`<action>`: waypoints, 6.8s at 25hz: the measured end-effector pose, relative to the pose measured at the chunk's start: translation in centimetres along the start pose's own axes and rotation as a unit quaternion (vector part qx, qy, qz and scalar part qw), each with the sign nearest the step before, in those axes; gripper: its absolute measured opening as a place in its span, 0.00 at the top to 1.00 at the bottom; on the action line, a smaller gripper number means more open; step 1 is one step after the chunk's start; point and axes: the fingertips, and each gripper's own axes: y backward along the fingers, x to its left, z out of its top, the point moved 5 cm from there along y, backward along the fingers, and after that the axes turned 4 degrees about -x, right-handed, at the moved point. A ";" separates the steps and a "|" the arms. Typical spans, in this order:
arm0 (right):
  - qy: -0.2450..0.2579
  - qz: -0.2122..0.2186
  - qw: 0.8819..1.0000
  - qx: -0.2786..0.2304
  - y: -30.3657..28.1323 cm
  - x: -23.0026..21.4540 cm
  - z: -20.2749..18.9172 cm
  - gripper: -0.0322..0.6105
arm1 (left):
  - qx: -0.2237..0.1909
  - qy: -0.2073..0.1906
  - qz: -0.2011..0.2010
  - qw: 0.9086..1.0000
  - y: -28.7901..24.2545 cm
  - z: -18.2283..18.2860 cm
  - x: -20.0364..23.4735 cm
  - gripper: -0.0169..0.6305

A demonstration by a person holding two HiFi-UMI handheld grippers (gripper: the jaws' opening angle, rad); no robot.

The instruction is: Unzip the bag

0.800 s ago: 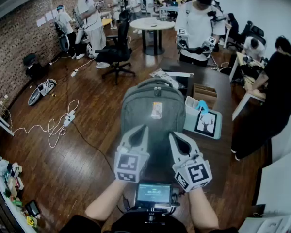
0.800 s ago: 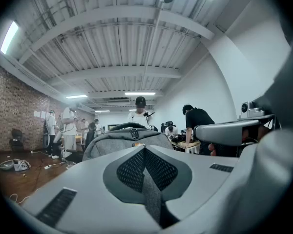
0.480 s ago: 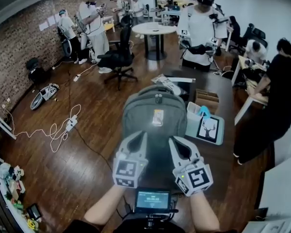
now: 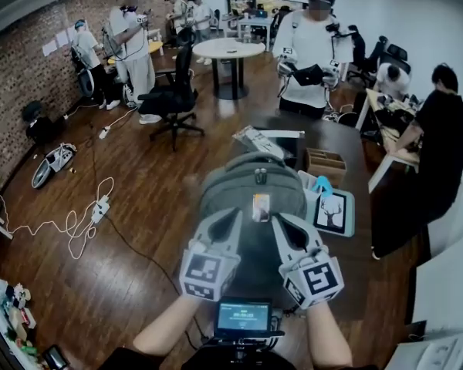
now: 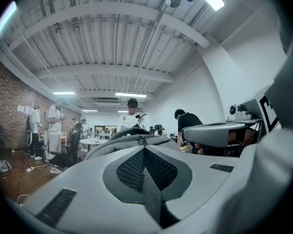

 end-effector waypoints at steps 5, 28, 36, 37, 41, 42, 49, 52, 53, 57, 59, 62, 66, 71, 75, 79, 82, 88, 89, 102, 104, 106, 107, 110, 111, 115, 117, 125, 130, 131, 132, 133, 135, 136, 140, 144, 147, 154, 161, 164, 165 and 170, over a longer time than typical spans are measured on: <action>0.008 -0.004 0.999 0.053 -4.5 -1.0 -0.2 0.67 | 0.020 -0.008 -0.046 0.999 -1.8 0.0 2.6 0.98; 0.176 -0.044 0.914 0.364 -13.8 -4.4 -3.5 0.73 | 0.038 -0.035 -0.073 0.996 -3.9 2.8 6.0 0.98; 0.237 -0.053 0.896 0.371 -14.3 -5.4 -4.0 0.88 | 0.033 -0.029 -0.075 0.996 -4.0 2.6 6.1 0.98; 0.232 -0.051 0.900 0.365 -14.5 -5.5 -3.8 0.89 | 0.034 -0.029 -0.076 0.996 -4.1 2.6 6.2 0.98; 0.204 -0.039 0.912 0.355 -14.6 -5.9 -3.3 0.93 | 0.036 -0.027 -0.080 0.996 -4.5 2.4 6.1 0.98; 0.205 -0.039 0.911 0.357 -14.7 -6.0 -3.3 0.93 | 0.036 -0.026 -0.080 0.996 -4.6 2.3 6.1 0.98; 0.234 -0.038 0.886 0.399 -15.5 -6.3 -4.4 0.90 | 0.035 -0.018 -0.081 0.996 -4.7 2.2 6.1 0.98; 0.245 -0.037 0.873 0.421 -15.9 -6.5 -4.8 0.89 | 0.033 -0.017 -0.078 0.996 -4.4 2.5 6.4 0.98; 0.255 -0.039 0.866 0.428 -16.1 -6.6 -4.9 0.89 | 0.033 -0.017 -0.077 0.996 -4.3 2.5 6.5 0.98; 0.312 -0.045 0.846 0.430 -16.5 -7.0 -4.9 0.93 | 0.035 -0.015 -0.070 0.997 -4.0 2.3 6.8 0.98; 0.306 -0.043 0.856 0.415 -16.5 -7.3 -4.7 0.93 | 0.035 -0.014 -0.066 0.997 -4.0 2.2 7.1 0.98; 0.289 -0.033 0.867 0.406 -16.0 -7.6 -4.1 0.93 | 0.037 -0.012 -0.066 0.997 -4.3 2.1 7.4 0.98; 0.270 -0.019 0.872 0.408 -14.8 -7.8 -2.5 0.93 | 0.033 -0.012 -0.076 0.997 -4.9 2.5 6.9 0.98; 0.248 0.022 0.873 0.419 -12.4 -7.2 0.0 0.93 | 0.028 -0.018 -0.099 0.995 -5.9 3.3 5.0 0.98; 0.246 0.066 0.858 0.447 -10.2 -6.9 1.5 0.93 | 0.018 -0.033 -0.114 0.993 -5.8 4.6 3.5 0.98; 0.246 0.106 0.845 0.462 -8.5 -6.4 3.0 0.93 | 0.019 -0.039 -0.125 0.991 -5.1 5.7 2.8 0.98; 0.258 0.135 0.832 0.473 -7.5 -5.7 3.6 0.93 | 0.013 -0.016 -0.146 0.989 -4.5 6.8 2.3 0.98; 0.267 0.180 0.829 0.458 -5.5 -3.9 4.0 0.93 | 0.008 -0.057 -0.167 0.984 -6.2 8.6 1.2 0.98; 0.266 0.183 0.830 0.455 -5.1 -3.7 4.0 0.93 | 0.027 -0.060 -0.202 0.977 -6.8 8.1 0.7 0.98; 0.233 0.204 0.848 0.430 -3.4 -3.6 3.8 0.93 | 0.094 -0.105 -0.294 0.945 -7.0 7.1 -1.0 0.97; 0.229 0.206 0.848 0.430 -3.5 -3.8 3.4 0.93 | 0.097 -0.106 -0.295 0.944 -7.2 6.8 -1.0 0.97; 0.225 0.206 0.850 0.428 -3.7 -3.9 3.4 0.93 | 0.103 -0.113 -0.294 0.943 -7.3 6.7 -1.0 0.97; 0.224 0.206 0.852 0.427 -3.7 -3.9 3.4 0.93 | 0.106 -0.116 -0.294 0.943 -7.4 6.6 -1.0 0.97; 0.216 0.205 0.856 0.423 -3.8 -4.0 3.5 0.93 | 0.114 -0.118 -0.296 0.941 -7.4 6.5 -0.9 0.97; 0.214 0.205 0.857 0.422 -3.9 -4.0 3.5 0.93 | 0.115 -0.117 -0.298 0.940 -7.5 6.5 -0.9 0.97; 0.218 0.207 0.851 0.431 -3.8 -4.3 3.8 0.93 | 0.118 -0.111 -0.309 0.937 -7.5 6.4 -1.0 0.97; 0.221 0.211 0.845 0.440 -3.7 -4.5 4.3 0.93 | 0.118 -0.107 -0.319 0.934 -7.6 6.4 -1.2 0.97; 0.208 0.224 0.809 0.503 -3.1 -6.0 4.2 0.93 | 0.129 -0.115 -0.355 0.919 -7.0 6.3 -1.8 0.97; 0.157 0.227 0.809 0.519 -1.8 -8.3 3.6 0.93 | 0.127 -0.114 -0.357 0.918 -7.0 5.9 -1.8 0.97; 0.149 0.228 0.812 0.517 -1.5 -8.6 3.7 0.93 | 0.129 -0.113 -0.359 0.917 -7.0 5.9 -1.8 0.97; 0.141 0.226 0.814 0.516 -1.0 -9.0 3.8 0.93 | 0.129 -0.111 -0.362 0.916 -7.0 5.9 -1.8 0.97; 0.132 0.221 0.817 0.516 -0.5 -9.5 3.9 0.93 | 0.130 -0.111 -0.364 0.916 -7.0 5.9 -1.9 0.97; 0.108 0.211 0.822 0.518 0.5 -10.7 3.3 0.93 | 0.130 -0.115 -0.365 0.914 -7.0 5.9 -2.0 0.97; 0.091 0.211 0.825 0.516 0.9 -11.2 2.7 0.93 | 0.130 -0.115 -0.366 0.914 -7.0 5.9 -1.9 0.97; 0.013 0.198 0.829 0.523 3.5 -13.2 -1.5 0.93 | 0.133 -0.110 -0.369 0.913 -6.9 5.8 -1.6 0.97; -0.062 0.150 0.797 0.581 9.2 -16.7 -8.6 0.95 | 0.131 -0.104 -0.365 0.916 -6.6 5.9 -1.0 0.96; -0.114 0.200 0.878 0.419 9.1 -14.3 -6.3 0.95 | 0.132 -0.105 -0.371 0.913 -6.1 6.1 -1.7 0.96; 0.093 0.222 0.909 0.339 5.3 -11.6 -1.8 0.77 | 0.129 -0.110 -0.361 0.917 -6.5 5.9 -1.8 0.96; 0.151 0.238 0.902 0.328 4.5 -12.1 -2.1 0.67 | 0.131 -0.112 -0.369 0.913 -6.1 5.9 -2.1 0.96; 0.166 0.255 0.894 0.329 4.2 -11.2 -2.0 0.71 | 0.130 -0.104 -0.368 0.915 -6.1 5.9 -2.1 0.96; 0.170 0.257 0.893 0.328 4.1 -11.0 -2.0 0.73 | 0.131 -0.103 -0.365 0.916 -6.0 5.9 -2.0 0.96; 0.273 0.230 0.878 0.319 3.7 -9.7 -2.0 0.78 | 0.133 -0.109 -0.358 0.918 -5.8 5.7 -1.9 0.96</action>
